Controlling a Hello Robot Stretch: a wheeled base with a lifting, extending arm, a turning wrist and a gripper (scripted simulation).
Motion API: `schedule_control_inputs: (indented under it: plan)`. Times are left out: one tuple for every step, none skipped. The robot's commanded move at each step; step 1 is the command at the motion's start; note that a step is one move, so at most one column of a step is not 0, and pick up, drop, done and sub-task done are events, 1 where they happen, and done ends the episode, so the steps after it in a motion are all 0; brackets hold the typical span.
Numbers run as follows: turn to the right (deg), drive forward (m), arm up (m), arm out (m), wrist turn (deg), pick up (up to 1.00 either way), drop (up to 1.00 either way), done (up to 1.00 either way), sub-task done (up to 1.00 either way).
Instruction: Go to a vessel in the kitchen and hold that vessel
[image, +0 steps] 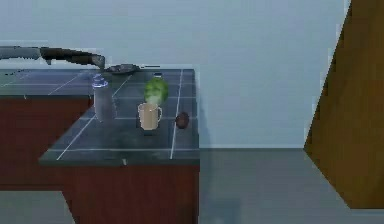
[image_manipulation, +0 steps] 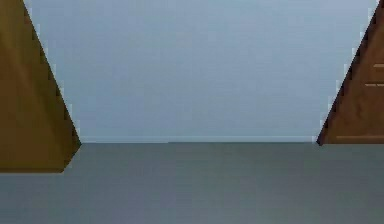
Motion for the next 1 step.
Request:
schedule_control_inputs:
  plan:
    - [-45.0,0.00,0.00,0.00,0.0,0.00,0.00,0.00,0.00]
